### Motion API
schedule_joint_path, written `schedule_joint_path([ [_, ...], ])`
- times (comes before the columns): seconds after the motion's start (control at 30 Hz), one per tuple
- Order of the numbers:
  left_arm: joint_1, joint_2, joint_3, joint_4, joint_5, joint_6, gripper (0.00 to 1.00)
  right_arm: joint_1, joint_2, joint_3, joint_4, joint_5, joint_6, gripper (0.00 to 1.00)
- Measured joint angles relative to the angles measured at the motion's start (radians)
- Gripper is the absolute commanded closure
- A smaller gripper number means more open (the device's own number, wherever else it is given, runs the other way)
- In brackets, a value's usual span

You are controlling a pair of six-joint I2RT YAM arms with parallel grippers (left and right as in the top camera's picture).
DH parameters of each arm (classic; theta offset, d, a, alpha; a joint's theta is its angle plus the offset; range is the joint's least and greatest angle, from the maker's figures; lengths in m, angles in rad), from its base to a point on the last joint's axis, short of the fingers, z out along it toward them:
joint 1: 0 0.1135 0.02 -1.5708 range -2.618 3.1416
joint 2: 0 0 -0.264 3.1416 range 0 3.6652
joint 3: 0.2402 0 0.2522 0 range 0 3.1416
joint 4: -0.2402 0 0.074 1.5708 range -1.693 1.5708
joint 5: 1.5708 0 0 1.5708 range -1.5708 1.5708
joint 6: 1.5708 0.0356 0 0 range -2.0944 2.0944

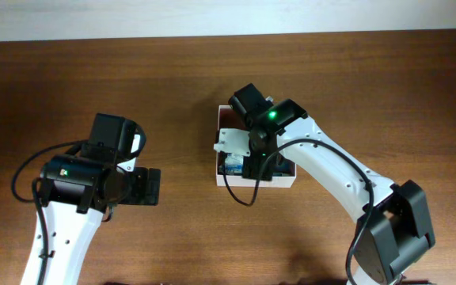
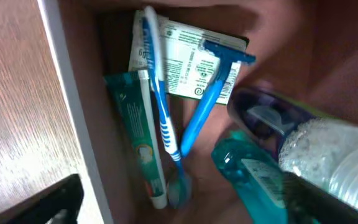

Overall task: Pack container
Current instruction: 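Lower the toothbrush into the box and release it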

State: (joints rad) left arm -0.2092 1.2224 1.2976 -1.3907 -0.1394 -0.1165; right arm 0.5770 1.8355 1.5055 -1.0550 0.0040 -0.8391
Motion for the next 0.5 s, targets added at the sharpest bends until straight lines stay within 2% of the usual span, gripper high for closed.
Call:
schedule_joint_path([
  [0.1,0.0,0.0,0.0,0.0,0.0,0.0,0.01,0.012,-0.002,0.032,-0.023,0.0,0.119,0.02],
  [0.2,0.0,0.0,0.0,0.0,0.0,0.0,0.01,0.028,-0.024,0.145,-0.122,-0.001,0.294,0.01],
  [0.33,0.0,0.0,0.0,0.0,0.0,0.0,0.01,0.043,-0.115,0.399,-0.274,-0.019,0.568,0.01],
  [0.4,0.0,0.0,0.0,0.0,0.0,0.0,0.01,0.044,-0.161,0.473,-0.285,-0.035,0.656,0.01],
  [0.43,0.0,0.0,0.0,0.0,0.0,0.0,0.01,0.044,-0.206,0.552,-0.29,-0.087,0.766,0.01],
  [0.5,0.0,0.0,0.0,0.0,0.0,0.0,0.01,0.044,-0.241,0.593,-0.297,-0.135,0.842,0.01],
])
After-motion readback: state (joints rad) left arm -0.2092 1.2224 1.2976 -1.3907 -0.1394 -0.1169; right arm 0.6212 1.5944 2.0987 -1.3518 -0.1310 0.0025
